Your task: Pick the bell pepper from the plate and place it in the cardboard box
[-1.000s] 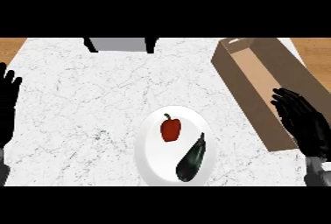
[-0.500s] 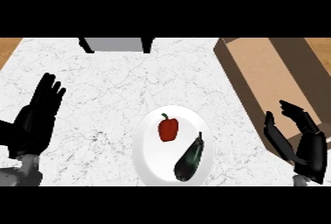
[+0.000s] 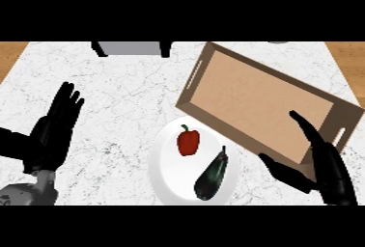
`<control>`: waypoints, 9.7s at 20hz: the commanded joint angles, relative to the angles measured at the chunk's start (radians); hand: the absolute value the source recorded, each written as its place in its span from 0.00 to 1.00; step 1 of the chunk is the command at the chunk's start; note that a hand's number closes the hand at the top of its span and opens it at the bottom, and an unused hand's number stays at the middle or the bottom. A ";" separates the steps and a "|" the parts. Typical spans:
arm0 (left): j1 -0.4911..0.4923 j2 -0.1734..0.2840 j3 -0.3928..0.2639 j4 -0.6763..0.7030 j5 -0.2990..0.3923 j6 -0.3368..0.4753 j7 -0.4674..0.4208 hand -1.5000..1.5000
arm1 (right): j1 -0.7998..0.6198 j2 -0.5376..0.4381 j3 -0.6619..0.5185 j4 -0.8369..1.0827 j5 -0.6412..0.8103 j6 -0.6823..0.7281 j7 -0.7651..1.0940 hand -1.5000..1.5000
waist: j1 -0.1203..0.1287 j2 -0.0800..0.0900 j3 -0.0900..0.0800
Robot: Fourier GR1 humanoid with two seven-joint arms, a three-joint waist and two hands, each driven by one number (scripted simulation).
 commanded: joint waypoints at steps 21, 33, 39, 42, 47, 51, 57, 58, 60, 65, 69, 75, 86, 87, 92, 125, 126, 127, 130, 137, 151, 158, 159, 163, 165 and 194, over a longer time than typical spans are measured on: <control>0.022 -0.049 0.035 -0.038 -0.052 -0.046 0.044 0.50 | -0.470 0.429 0.172 0.027 0.186 0.385 0.808 0.00 | 0.008 0.003 0.010; 0.008 -0.092 0.097 -0.032 -0.094 -0.085 0.067 0.50 | -0.421 0.591 0.096 0.157 0.321 0.411 0.694 0.00 | 0.001 0.004 0.010; -0.025 -0.154 0.110 0.077 -0.112 -0.135 -0.007 0.50 | -0.397 0.630 0.092 0.241 0.333 0.397 0.629 0.00 | -0.001 0.005 0.010; 0.002 -0.156 0.100 -0.042 -0.154 -0.104 0.099 0.50 | -0.424 0.632 0.013 0.178 0.312 0.500 0.640 0.00 | 0.001 0.004 0.010; -0.063 -0.135 0.181 0.049 -0.134 -0.154 0.087 0.50 | -0.408 0.632 0.059 0.313 0.334 0.386 0.565 0.00 | 0.000 0.006 0.010; 0.059 -0.174 0.127 -0.083 -0.166 -0.145 0.112 0.50 | -0.478 0.633 0.138 0.377 0.329 0.319 0.657 0.00 | 0.006 0.004 0.010; 0.018 -0.206 0.167 -0.032 -0.200 -0.158 0.089 0.50 | -0.424 0.633 0.087 0.379 0.324 0.360 0.581 0.00 | 0.002 0.005 0.010; 0.079 -0.188 0.170 -0.076 -0.191 -0.192 0.078 0.50 | -0.411 0.633 0.050 0.402 0.332 0.391 0.529 0.00 | 0.003 0.004 0.010; 0.009 -0.244 0.126 -0.009 -0.255 -0.133 0.055 0.50 | -0.446 0.633 0.145 0.461 0.309 0.299 0.570 0.00 | 0.004 0.005 0.011; 0.002 -0.230 0.170 -0.037 -0.237 -0.164 0.105 0.50 | -0.424 0.633 0.053 0.495 0.306 0.325 0.458 0.00 | 0.002 0.005 0.011; -0.043 -0.228 0.206 0.025 -0.224 -0.205 0.098 0.50 | -0.482 0.633 0.108 0.530 0.255 0.287 0.506 0.00 | 0.003 0.005 0.011; 0.014 -0.233 0.211 -0.042 -0.220 -0.236 0.103 0.50 | -0.550 0.633 0.180 0.609 0.192 0.219 0.542 0.00 | 0.009 0.005 0.011; -0.023 -0.260 0.238 0.071 -0.250 -0.255 0.039 0.50 | -0.446 0.633 0.244 0.513 0.263 0.197 0.557 0.00 | 0.000 0.004 0.010; -0.067 -0.269 0.221 0.074 -0.283 -0.216 0.083 0.50 | -0.513 0.633 0.149 0.723 0.221 0.196 0.377 1.00 | 0.004 0.006 0.011; -0.016 -0.283 0.193 -0.054 -0.294 -0.194 0.156 0.50 | -0.481 0.633 0.211 0.695 0.324 0.204 0.373 1.00 | 0.003 0.004 0.011; 0.029 -0.263 0.259 -0.015 -0.259 -0.238 0.086 0.50 | -0.434 0.540 0.692 -0.293 0.710 0.515 0.326 1.00 | -0.046 -0.007 0.011; 0.043 -0.279 0.232 -0.034 -0.280 -0.229 0.081 0.50 | -0.429 0.575 0.685 -0.306 0.736 0.526 0.371 1.00 | -0.040 -0.008 0.011; 0.022 -0.277 0.242 -0.018 -0.282 -0.217 0.094 0.50 | -0.440 0.512 0.632 -0.364 0.730 0.538 0.356 1.00 | -0.042 -0.004 0.011; 0.015 -0.270 0.228 -0.050 -0.286 -0.217 0.132 0.50 | -0.451 0.509 0.515 -0.496 0.698 0.666 0.438 1.00 | -0.027 -0.004 0.011; 0.024 -0.293 0.210 -0.041 -0.296 -0.226 0.094 0.50 | -0.407 0.359 0.126 -0.589 0.431 0.825 0.339 1.00 | 0.000 0.008 0.011; 0.031 -0.282 0.240 -0.053 -0.272 -0.252 0.115 0.50 | -0.600 0.337 -0.172 -0.015 0.547 0.716 -0.046 1.00 | 0.009 0.006 0.010; -0.011 -0.278 0.234 -0.049 -0.301 -0.230 0.135 0.50 | -0.656 0.305 -0.123 0.284 0.669 0.706 -0.155 1.00 | 0.019 0.007 0.010; -0.040 -0.280 0.241 -0.013 -0.288 -0.240 0.123 0.50 | -0.621 0.247 -0.137 0.329 0.653 0.713 -0.229 1.00 | 0.013 0.011 0.010; 0.040 -0.293 0.221 -0.044 -0.279 -0.272 0.079 0.50 | -0.685 0.235 -0.133 0.550 0.676 0.808 -0.219 0.00 | 0.034 0.013 0.010; -0.053 -0.274 0.259 0.025 -0.261 -0.273 0.101 0.50 | -0.741 0.299 -0.143 0.635 0.652 0.821 -0.254 0.00 | 0.018 0.011 0.010; -0.041 -0.266 0.281 0.007 -0.259 -0.275 0.119 0.50 | -0.753 0.298 -0.881 0.779 -0.226 0.775 -0.602 0.00 | 0.004 0.008 0.011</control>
